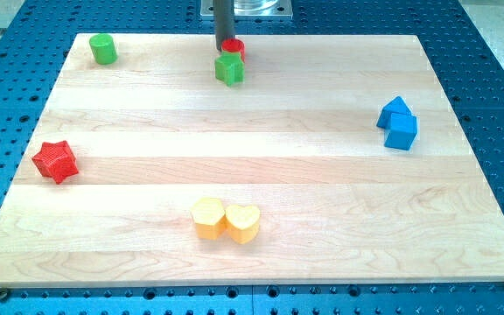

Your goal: Separate the green star from the red circle

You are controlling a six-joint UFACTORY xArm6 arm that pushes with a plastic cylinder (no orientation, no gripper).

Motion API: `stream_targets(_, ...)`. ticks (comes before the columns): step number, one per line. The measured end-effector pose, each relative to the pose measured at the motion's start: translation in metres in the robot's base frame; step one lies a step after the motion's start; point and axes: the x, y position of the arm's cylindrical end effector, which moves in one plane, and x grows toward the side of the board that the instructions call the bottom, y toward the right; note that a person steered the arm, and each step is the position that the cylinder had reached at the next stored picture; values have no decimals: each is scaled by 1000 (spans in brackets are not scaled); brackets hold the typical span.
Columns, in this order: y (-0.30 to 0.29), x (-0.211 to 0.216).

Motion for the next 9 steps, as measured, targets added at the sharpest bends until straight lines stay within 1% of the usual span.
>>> stream_targets(1, 10, -5)
stream_targets(2, -49, 25)
stream_targets(3, -26, 83)
stream_targets(4, 20, 98)
stream_targets(5, 35, 102)
stream_targets(6, 32, 107)
stream_targets(7, -24, 102)
stream_targets(8, 24, 76)
stream_targets(9, 24, 49)
